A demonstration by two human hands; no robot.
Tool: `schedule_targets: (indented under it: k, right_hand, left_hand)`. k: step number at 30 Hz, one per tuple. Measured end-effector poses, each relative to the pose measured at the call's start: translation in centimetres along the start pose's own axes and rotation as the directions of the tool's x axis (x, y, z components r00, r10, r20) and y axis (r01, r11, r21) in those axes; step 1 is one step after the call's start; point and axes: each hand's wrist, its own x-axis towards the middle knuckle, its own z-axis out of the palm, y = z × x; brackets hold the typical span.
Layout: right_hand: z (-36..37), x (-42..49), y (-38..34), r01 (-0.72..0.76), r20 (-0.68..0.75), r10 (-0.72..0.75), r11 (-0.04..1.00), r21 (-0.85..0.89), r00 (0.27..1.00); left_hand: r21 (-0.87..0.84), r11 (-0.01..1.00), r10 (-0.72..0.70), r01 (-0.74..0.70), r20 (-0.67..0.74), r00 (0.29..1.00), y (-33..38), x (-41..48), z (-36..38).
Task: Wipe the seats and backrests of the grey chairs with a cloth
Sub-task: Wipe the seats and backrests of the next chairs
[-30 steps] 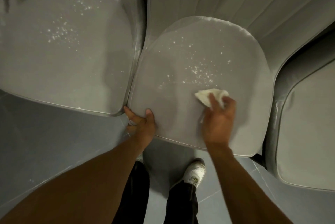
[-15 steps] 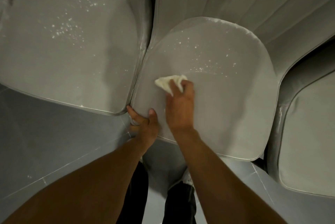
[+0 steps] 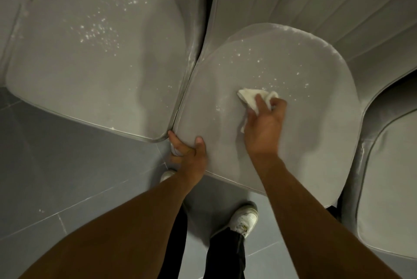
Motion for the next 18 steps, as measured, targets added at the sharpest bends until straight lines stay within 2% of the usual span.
schedule_targets:
  k: [3,5,7,9,12,14,16,18]
  right_hand:
    - [3.6,-1.4,-1.6,0.199,0.118,-0.196,0.980,-0.011,0.973]
    - [4.5,-3.7,-1.8,0.400,0.298,-0.345,0.905,-0.145,0.890]
    - [3.5,-5.1,-1.3,0.534,0.398,-0.424,0.817,-0.220,0.813]
    - [1.7,-4.7,0.3,0.510,0.394,-0.390,0.817,-0.269,0.832]
    - [-1.3,-3.0,3.0,0.386,0.262,-0.293,0.797,-0.464,0.919]
    - [-3.4,-2.0,4.1,0.345,0.216,-0.269,0.771,-0.536,0.938]
    - [-4.5,-1.8,4.1,0.335,0.244,-0.244,0.812,-0.477,0.939]
    - [-4.8,-2.0,3.0,0.189,0.261,-0.110,0.935,-0.301,0.959]
  left_hand:
    - [-0.014,1.000,0.007,-0.007,-0.016,1.000,0.1,-0.1,0.1]
    - [-0.053,0.998,0.019,-0.021,-0.037,0.999,0.3,-0.4,0.4]
    - [-0.080,0.996,0.025,-0.029,-0.043,0.999,0.3,-0.5,0.4]
    - [-0.080,0.997,0.008,-0.009,-0.022,1.000,0.1,-0.2,0.3]
    - [-0.086,0.996,-0.009,0.010,0.011,1.000,0.2,-0.1,0.0]
    - [-0.083,0.996,-0.026,0.027,0.013,1.000,0.5,-0.4,-0.1]
    - [-0.056,0.997,-0.047,0.048,0.018,0.999,0.8,-0.6,-0.4]
    - [-0.048,0.997,-0.052,0.053,0.029,0.998,1.0,-0.9,-0.8]
